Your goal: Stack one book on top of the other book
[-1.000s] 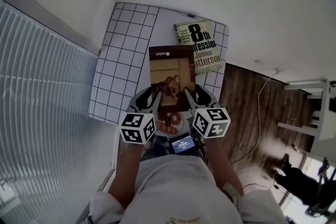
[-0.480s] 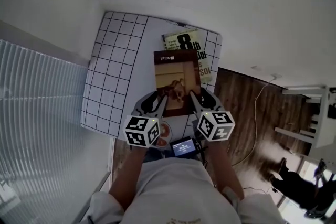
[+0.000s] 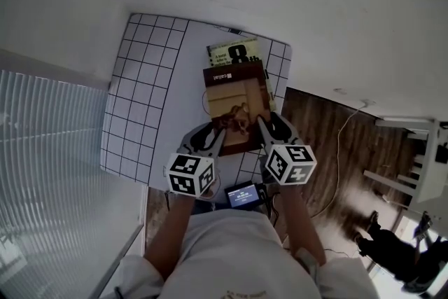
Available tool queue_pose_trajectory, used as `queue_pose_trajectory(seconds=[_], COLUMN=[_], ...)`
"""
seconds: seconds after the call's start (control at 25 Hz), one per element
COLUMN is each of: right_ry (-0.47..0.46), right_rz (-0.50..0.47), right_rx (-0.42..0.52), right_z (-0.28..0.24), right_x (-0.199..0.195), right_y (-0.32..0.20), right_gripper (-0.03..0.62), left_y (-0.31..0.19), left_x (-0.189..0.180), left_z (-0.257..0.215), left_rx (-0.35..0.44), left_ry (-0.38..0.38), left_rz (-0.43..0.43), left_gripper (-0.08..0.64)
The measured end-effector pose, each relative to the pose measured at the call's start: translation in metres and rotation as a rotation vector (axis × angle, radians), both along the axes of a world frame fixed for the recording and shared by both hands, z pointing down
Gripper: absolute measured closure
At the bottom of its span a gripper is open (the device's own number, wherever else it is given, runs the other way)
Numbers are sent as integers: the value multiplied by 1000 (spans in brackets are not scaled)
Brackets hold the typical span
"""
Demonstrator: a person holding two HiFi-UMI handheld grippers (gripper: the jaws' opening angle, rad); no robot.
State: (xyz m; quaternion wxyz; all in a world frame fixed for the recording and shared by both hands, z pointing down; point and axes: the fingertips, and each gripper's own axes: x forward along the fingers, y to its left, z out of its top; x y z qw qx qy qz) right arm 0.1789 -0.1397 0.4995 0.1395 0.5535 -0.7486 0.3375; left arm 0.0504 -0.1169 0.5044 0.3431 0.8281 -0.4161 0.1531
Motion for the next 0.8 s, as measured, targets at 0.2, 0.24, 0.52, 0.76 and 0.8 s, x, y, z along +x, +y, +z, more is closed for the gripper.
queue_pose_trajectory(seconds=[0.2, 0.24, 0.52, 0.76, 0.8], right_ry=[0, 0, -8, -9, -10], right_rz=[-6, -7, -25, -40, -43], right_rx=[-9, -10, -31, -41, -42], right_z=[6, 7, 18, 28, 30], right_x=[7, 8, 12, 18, 19], right_y=[-5, -6, -18, -40, -43], right_gripper=[423, 423, 423, 423, 423], left_y=[-4, -6, -16, -35, -38], left_x=[8, 8, 13, 20, 21], left_z=[5, 6, 14, 23, 25], left_rx=[-8, -9, -27, -35, -36], left_ry=[-3, -5, -15, -21, -23], left_rz=[8, 8, 6, -4, -6], left_gripper=[423, 423, 423, 423, 423])
